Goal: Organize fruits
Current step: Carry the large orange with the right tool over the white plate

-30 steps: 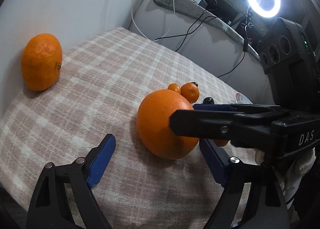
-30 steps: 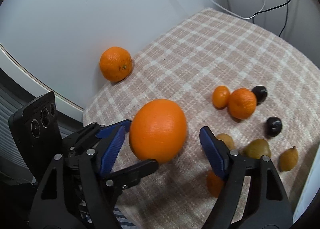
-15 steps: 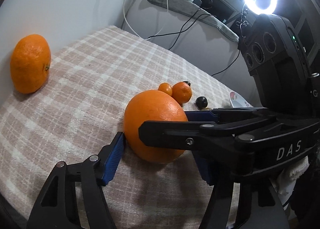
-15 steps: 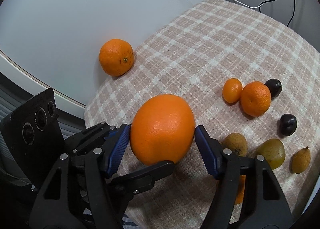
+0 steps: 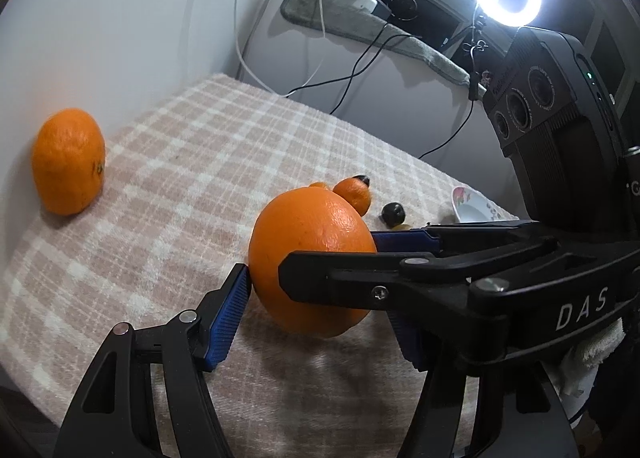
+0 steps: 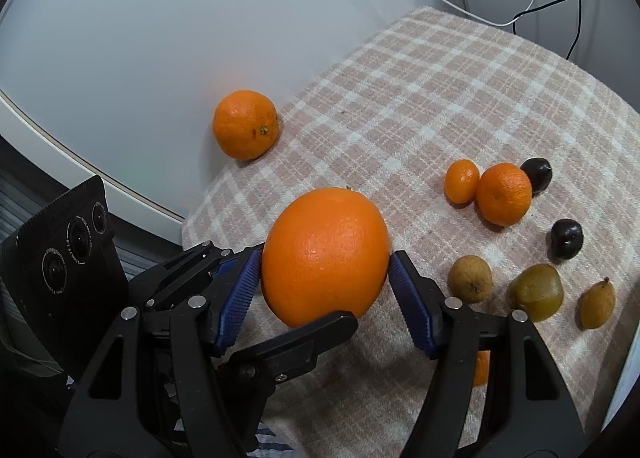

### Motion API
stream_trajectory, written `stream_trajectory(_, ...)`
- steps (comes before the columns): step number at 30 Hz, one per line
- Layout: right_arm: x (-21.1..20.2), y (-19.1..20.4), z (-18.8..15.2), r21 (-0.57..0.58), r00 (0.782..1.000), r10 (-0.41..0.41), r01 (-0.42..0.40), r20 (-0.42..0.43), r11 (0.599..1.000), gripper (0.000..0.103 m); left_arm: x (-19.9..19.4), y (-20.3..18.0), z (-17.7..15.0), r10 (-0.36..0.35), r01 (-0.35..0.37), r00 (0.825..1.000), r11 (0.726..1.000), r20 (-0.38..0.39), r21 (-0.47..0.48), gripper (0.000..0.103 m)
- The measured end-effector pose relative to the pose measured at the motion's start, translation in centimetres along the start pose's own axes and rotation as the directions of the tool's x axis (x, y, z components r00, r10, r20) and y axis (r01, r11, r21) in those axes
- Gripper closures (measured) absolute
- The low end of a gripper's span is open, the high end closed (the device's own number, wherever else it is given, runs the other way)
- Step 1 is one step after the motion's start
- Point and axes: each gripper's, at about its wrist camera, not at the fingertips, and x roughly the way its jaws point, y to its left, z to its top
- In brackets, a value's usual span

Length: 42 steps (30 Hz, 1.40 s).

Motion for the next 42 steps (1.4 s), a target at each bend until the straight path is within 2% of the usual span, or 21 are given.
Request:
stream_trajectory(7,-2.4,-0.3,-0.3,0.016,0.999,0.006,-0.006,0.046,1.0,0.034,-0.5,-2.1,0.7,0.003,-0.005,1.0,0.999,0.025,0.053,0.037)
stream_trajectory(15,-6.4,-2.2,-1.4,0.054,0.993,-0.013,0.006,0.118,0.999,0.034,-0.1,-5.9,1.6,-0.025,0.02,0.999,0.991,0.037,0.131,0.037)
stream_trajectory(31,-15.5,-10.4,-6.3,0.22,0.969,-0.107,0.058,0.222,0.974,0.035,4.3,-16.0,2.1,-0.144,0.145,0.989,0.944,-0.025,0.298,0.037)
stream_trajectory(42,-18.2,-15.3,-9.5,0.324,0.956,-0.167,0.083,0.242,0.943,0.036,7.9,-20.7,1.0,-0.179,0.204,0.979,0.908,-0.101,0.365,0.037)
